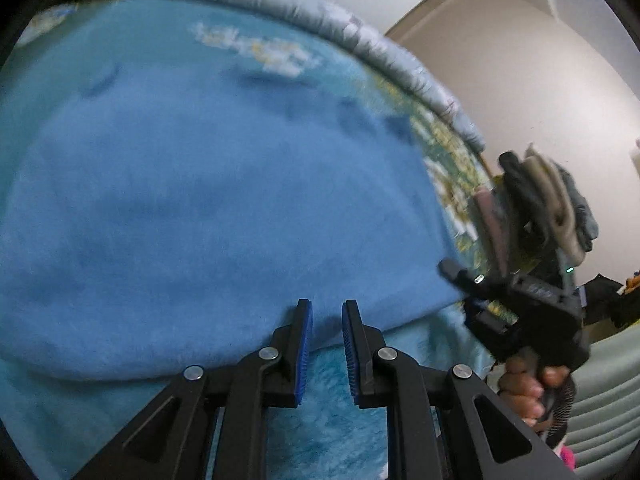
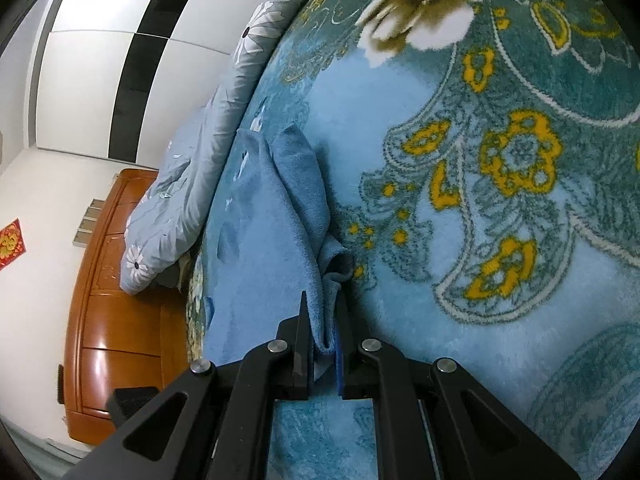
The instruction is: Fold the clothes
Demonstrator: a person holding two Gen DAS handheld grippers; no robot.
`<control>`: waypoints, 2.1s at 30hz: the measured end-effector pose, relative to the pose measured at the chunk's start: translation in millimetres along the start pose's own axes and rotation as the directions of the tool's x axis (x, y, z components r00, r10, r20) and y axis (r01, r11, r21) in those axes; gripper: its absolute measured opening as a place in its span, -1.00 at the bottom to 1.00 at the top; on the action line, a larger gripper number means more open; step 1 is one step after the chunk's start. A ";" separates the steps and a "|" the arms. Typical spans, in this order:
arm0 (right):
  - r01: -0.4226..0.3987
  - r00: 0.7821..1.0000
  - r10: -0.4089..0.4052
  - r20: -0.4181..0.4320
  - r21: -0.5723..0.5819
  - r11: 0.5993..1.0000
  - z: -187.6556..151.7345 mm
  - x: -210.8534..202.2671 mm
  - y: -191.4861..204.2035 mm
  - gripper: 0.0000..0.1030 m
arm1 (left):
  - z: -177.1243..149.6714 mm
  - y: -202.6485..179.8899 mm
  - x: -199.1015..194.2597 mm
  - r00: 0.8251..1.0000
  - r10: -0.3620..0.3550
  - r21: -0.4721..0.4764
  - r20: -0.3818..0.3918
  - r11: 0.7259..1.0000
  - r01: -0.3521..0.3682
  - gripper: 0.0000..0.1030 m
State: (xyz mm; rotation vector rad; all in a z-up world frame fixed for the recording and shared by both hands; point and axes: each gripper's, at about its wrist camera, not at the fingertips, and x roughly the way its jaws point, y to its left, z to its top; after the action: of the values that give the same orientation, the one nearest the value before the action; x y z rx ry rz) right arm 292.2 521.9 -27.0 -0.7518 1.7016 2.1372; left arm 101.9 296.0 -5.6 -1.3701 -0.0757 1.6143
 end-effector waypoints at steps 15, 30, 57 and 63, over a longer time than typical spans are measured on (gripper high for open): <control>0.209 0.978 -0.201 0.055 -0.249 0.946 9.3 13.2 112.0 -0.85 | 0.1 76.4 -113.9 0.968 -0.031 -0.072 0.249 0.996 0.051 -0.62; 0.087 0.966 -0.254 -0.045 -0.870 0.486 -145.2 117.6 252.5 -0.85 | -7.7 151.3 -150.4 0.946 0.052 -0.233 0.319 0.972 0.026 -0.50; 0.123 0.977 -0.194 -0.084 -0.518 0.846 -75.0 60.9 130.0 -0.18 | -10.8 119.7 -111.6 0.979 0.083 -0.138 0.186 0.989 -0.057 -0.08; 0.052 0.971 -0.145 -0.191 -0.424 0.904 -78.8 74.2 105.3 -0.16 | -14.7 130.4 -113.0 0.981 0.079 -0.180 0.178 0.983 -0.046 -0.08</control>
State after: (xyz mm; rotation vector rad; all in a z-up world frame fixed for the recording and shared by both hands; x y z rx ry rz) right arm 191.3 413.5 2.7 -1.2022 1.2672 2.4508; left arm 20.0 143.4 -7.1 -1.3626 -0.2941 1.8202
